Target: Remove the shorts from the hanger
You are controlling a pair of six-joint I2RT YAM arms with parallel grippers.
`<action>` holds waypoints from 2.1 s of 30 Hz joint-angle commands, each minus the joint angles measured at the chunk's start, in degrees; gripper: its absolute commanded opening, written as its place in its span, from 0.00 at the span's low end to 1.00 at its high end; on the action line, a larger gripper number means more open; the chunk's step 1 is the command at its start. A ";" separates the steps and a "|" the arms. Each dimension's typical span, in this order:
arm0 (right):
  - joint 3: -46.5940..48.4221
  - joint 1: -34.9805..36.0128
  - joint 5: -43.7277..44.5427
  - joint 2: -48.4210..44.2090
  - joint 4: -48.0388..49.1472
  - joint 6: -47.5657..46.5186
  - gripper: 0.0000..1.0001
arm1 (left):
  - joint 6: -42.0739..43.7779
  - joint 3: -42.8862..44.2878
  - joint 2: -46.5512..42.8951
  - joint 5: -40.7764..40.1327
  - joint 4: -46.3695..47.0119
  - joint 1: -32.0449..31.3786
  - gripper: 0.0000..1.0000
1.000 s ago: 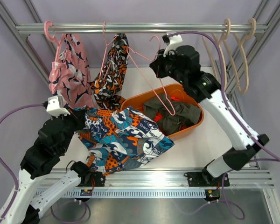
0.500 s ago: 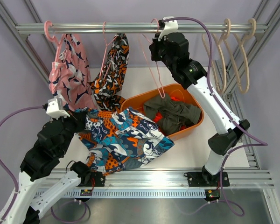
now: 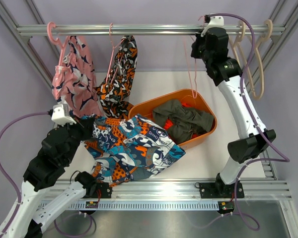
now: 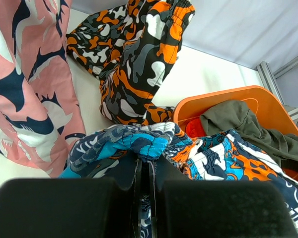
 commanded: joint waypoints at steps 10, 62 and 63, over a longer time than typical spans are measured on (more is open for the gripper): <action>-13.23 -12.68 -0.97 -9.21 5.22 -1.59 0.02 | 1.87 -0.33 1.39 2.77 7.06 0.20 0.00; -25.45 16.76 -58.18 -26.09 -21.85 -38.32 0.99 | -0.57 -13.24 5.43 40.92 7.17 0.12 0.54; -25.45 16.84 -60.89 -26.00 -23.77 -39.73 1.00 | -0.94 -14.12 5.43 41.00 6.54 0.12 0.80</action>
